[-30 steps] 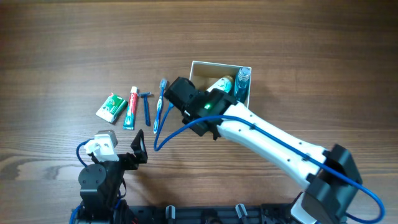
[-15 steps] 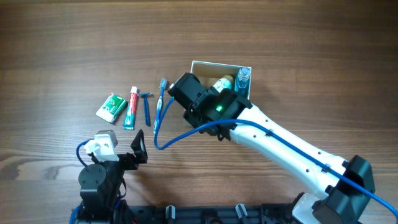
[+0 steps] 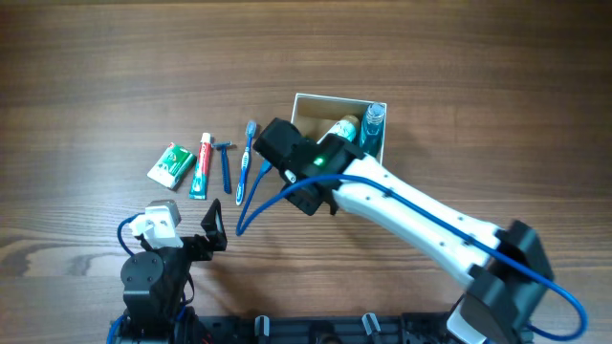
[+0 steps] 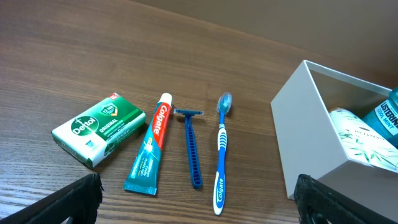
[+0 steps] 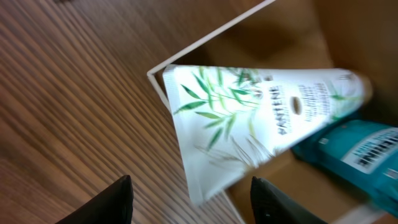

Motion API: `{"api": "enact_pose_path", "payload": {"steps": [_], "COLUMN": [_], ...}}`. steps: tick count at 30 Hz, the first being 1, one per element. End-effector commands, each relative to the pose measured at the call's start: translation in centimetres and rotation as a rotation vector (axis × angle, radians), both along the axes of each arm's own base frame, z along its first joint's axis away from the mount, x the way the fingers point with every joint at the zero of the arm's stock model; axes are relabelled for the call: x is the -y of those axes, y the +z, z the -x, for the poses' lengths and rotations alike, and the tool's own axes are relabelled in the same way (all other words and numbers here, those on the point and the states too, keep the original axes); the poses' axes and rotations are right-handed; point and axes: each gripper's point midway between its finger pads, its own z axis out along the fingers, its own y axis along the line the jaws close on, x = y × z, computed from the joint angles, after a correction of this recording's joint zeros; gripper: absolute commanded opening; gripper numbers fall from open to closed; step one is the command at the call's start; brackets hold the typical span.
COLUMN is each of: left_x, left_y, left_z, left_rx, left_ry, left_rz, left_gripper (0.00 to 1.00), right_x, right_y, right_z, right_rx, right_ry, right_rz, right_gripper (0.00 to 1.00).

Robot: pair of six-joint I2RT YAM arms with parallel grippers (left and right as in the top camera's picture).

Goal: Pack container

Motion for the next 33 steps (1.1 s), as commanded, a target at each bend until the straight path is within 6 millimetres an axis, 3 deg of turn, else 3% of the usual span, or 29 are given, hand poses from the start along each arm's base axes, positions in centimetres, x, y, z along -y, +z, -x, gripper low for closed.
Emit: {"api": "enact_pose_path", "payload": {"steps": [1,4,11,20,26,33], "left_x": [0.2,0.2,0.2,0.2,0.2,0.2], "left_y": [-0.3,-0.3,-0.3,-0.3,-0.3,-0.3], "left_z": [0.0,0.0,0.0,0.0,0.0,0.0], "left_rx": [-0.001,-0.001,-0.001,-0.001,-0.001,-0.001], "left_ry": [-0.017,-0.017,-0.018,-0.017,-0.017,-0.017], "left_rz": [0.000,0.000,0.000,0.000,0.000,0.000], "left_gripper": [1.00,1.00,1.00,1.00,1.00,1.00], "right_x": [0.2,0.7,0.8,1.9,2.0,1.8], "right_y": [-2.0,-2.4,-2.3,-1.3,-0.9,2.3], "right_z": [-0.6,-1.3,-2.4,-4.5,-4.7,-5.7], "right_rx": [-0.011,0.014,0.035,0.166,0.184,0.282], "right_ry": [-0.006,-0.043,-0.093,-0.159,-0.162,-0.187], "right_rz": [0.059,0.084,0.057,0.108,0.104,0.037], "right_gripper": [0.57,0.50,0.04,0.04,0.04,0.04]}}
